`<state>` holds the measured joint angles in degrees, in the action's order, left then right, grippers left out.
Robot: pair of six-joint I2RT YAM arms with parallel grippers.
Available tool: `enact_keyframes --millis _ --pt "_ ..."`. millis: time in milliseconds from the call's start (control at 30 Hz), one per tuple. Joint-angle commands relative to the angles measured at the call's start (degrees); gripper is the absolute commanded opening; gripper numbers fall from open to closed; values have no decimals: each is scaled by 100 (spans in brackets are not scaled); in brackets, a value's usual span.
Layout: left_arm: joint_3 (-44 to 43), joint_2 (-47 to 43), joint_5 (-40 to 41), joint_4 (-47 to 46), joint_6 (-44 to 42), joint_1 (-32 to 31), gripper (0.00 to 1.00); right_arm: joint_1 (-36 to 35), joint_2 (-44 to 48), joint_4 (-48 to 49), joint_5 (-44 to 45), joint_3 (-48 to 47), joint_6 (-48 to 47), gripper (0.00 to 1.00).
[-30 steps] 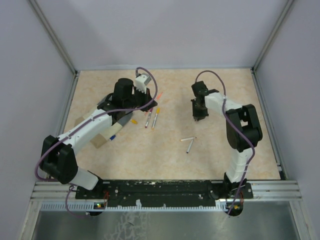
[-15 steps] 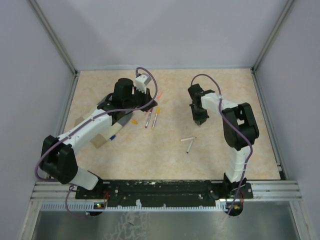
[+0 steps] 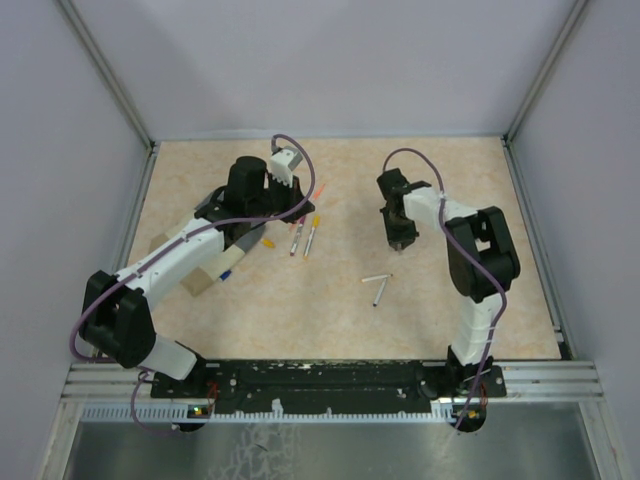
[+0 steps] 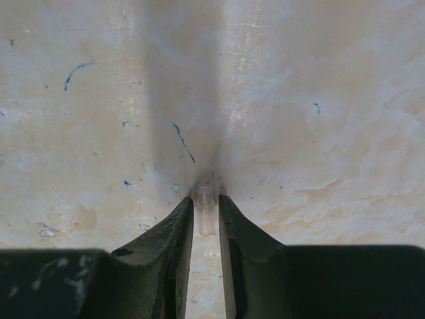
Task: Insert the pens into the pen caps
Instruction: Insert the pen cap onto the pen.
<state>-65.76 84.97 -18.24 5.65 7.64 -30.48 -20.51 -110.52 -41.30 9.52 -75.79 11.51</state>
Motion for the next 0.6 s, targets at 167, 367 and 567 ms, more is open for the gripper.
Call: enact_keyframes --millis 167,367,567 --pt "16 -139 -35 -31 -61 24 0 -49 -7 30 -271 535 -161 24" --pt "12 -134 -35 -30 -67 21 0 -27 -24 117 -428 667 -227 24" --pt "15 -138 -32 -30 -69 19 0 68 61 150 -618 837 -243 23"
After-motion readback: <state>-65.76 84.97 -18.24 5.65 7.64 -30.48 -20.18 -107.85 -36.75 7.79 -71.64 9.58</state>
